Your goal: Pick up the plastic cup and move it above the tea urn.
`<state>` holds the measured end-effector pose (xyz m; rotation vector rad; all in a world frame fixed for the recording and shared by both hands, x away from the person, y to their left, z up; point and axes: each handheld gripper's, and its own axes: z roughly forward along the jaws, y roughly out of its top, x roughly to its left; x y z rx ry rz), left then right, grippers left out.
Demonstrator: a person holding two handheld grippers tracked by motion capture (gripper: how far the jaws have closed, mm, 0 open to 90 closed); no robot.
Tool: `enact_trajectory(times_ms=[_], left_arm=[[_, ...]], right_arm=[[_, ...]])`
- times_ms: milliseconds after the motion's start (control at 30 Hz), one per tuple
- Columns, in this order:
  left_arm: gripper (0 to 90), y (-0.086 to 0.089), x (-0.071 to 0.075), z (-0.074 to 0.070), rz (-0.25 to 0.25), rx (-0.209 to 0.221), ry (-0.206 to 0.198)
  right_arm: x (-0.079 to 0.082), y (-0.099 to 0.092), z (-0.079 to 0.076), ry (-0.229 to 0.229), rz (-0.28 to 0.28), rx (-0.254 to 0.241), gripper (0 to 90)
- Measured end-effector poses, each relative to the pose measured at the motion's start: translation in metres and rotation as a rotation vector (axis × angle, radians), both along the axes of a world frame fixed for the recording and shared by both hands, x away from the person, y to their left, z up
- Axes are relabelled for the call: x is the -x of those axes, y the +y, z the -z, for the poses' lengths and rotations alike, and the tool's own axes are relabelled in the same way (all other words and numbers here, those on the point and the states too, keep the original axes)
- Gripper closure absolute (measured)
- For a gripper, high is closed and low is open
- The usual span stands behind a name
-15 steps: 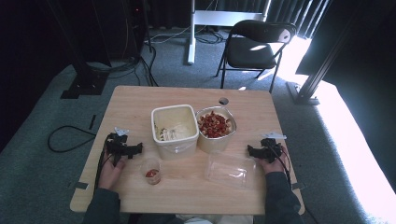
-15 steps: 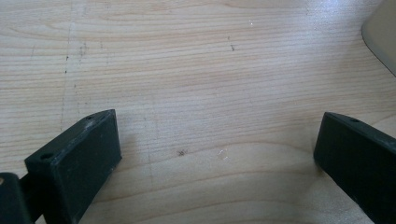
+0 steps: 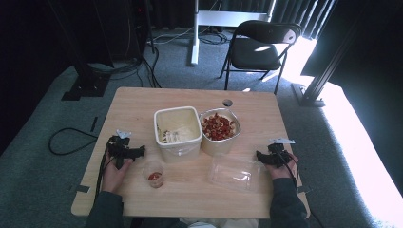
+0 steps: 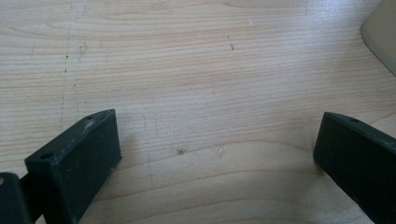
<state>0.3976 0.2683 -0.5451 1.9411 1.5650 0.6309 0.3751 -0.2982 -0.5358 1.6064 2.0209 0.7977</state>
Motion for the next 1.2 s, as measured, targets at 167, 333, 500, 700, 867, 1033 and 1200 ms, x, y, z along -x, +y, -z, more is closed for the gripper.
enact_trajectory(times_ms=[167, 333, 500, 700, 867, 1033, 1200], left_arm=[[1.2, 0.000, 0.000, 0.000, 0.000, 0.000, 0.000], [1.2, 0.000, 0.000, 0.000, 0.000, 0.000, 0.000], [1.2, 0.000, 0.000, 0.000, 0.000, 0.000, 0.000], [1.2, 0.000, 0.000, 0.000, 0.000, 0.000, 0.000], [1.2, 0.000, 0.000, 0.000, 0.000, 0.000, 0.000], [1.2, 0.000, 0.000, 0.000, 0.000, 0.000, 0.000], [1.1, 0.000, 0.000, 0.000, 0.000, 0.000, 0.000]], right_arm=[[0.026, -0.002, -0.020, -0.065, 0.006, -0.010, 30.1], [0.053, -0.001, -0.050, -0.148, -0.003, -0.034, 31.0], [0.079, 0.014, -0.063, -0.154, -0.093, -0.074, 31.5], [0.085, 0.030, -0.046, -0.075, -0.151, -0.074, 37.1], [0.074, 0.034, -0.029, 0.019, -0.204, -0.092, 64.1], [0.068, 0.038, -0.032, 0.019, -0.225, -0.085, 73.8], [0.069, 0.042, -0.049, -0.045, -0.241, -0.104, 82.6]])
